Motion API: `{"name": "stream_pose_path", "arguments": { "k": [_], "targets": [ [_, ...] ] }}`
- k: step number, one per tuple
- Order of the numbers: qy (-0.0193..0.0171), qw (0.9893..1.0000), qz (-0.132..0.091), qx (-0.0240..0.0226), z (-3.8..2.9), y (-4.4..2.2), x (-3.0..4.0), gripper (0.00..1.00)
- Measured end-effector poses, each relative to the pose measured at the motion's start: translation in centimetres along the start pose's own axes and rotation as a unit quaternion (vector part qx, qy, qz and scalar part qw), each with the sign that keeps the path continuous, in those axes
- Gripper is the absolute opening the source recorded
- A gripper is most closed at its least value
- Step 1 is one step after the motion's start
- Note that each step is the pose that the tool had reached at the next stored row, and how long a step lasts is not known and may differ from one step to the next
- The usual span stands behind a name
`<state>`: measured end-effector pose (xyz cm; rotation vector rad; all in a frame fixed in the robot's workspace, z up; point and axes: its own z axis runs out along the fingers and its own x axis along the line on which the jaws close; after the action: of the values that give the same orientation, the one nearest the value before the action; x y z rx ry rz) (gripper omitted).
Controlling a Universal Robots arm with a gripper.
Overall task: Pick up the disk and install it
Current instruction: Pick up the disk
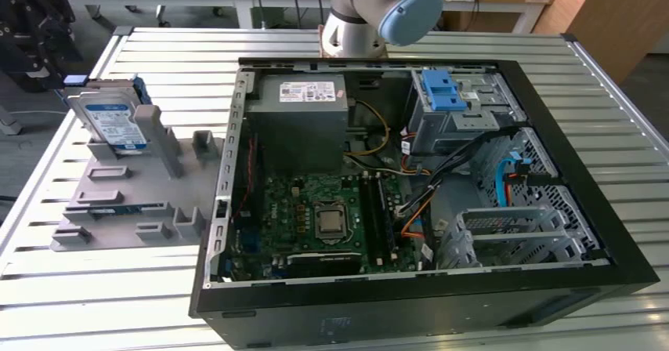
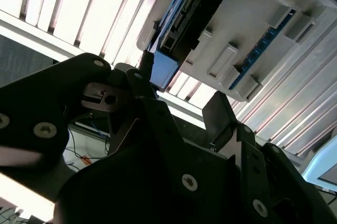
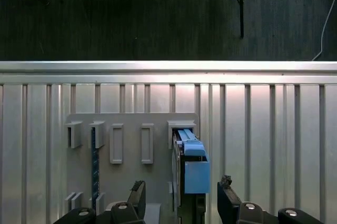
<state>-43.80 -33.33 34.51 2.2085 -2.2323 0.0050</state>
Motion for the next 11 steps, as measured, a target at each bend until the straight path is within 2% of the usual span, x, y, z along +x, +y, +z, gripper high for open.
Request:
{"name": "stream_pose_path", "arguments": {
  "k": [11],
  "targets": [
    [0.0,1.0,0.0,0.0,0.03,0.0,0.0,0.65]
  ]
}}
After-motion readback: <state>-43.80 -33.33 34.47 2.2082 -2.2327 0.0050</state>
